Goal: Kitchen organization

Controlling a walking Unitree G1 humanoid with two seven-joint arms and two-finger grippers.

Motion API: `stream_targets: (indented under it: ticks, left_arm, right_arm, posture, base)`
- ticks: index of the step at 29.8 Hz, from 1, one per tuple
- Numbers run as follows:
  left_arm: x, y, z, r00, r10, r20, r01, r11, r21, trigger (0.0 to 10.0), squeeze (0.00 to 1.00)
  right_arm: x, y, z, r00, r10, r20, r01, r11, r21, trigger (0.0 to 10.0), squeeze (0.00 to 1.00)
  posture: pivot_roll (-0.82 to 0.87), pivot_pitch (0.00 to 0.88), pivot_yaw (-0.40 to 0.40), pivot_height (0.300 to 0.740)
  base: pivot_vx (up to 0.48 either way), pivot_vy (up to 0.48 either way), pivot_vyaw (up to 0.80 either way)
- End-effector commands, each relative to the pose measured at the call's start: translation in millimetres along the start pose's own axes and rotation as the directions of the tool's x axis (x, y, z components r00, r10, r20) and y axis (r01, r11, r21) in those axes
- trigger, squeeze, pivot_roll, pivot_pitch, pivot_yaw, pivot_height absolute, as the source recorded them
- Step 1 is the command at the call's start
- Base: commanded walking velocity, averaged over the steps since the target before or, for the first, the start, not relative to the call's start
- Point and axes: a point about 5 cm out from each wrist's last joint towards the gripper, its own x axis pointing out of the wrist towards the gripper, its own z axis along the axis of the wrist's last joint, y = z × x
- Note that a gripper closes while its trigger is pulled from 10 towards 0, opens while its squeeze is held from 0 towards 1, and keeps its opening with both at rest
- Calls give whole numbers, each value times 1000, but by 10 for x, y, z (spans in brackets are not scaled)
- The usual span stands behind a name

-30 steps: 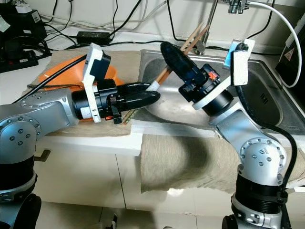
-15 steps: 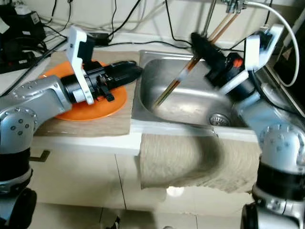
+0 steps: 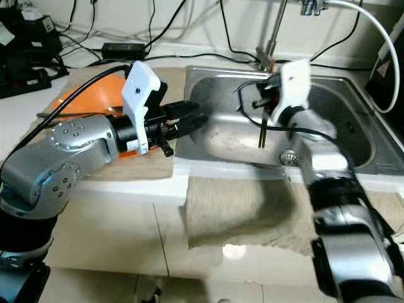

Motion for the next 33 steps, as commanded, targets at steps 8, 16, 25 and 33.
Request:
stream_targets:
  ticks: [8, 16, 25, 33]
  left_arm:
    - [6, -57, -80, 999, -1, -34, 2, 1000, 9, 10000, 0]
    - [-11, -55, -81, 999, -8, -44, 8, 1000, 15, 10000, 0]
    - [-28, -27, -92, 999, 3, -51, -2, 1000, 22, 10000, 0]
    - [-173, 353, -68, 966, 251, -68, -247, 967, 69, 10000, 0]
  right_arm:
    - [-12, -28, -336, 993, -73, -96, 76, 997, 18, 10000, 0]
    - [-10, -8, -447, 991, -54, -122, 60, 997, 47, 10000, 1000]
    - [12, 43, -444, 993, -16, -120, 21, 999, 38, 10000, 1000]
    - [120, 89, 160, 981, 65, 183, -76, 996, 54, 10000, 0]
  posture:
    - [-28, 0, -12, 740]
    - [-22, 0, -12, 740]
    - [-24, 0, -12, 740]
    - [-10, 0, -26, 740]
  base:
    - [0, 0, 0]
    - [0, 0, 0]
    - [0, 0, 0]
    - [0, 0, 0]
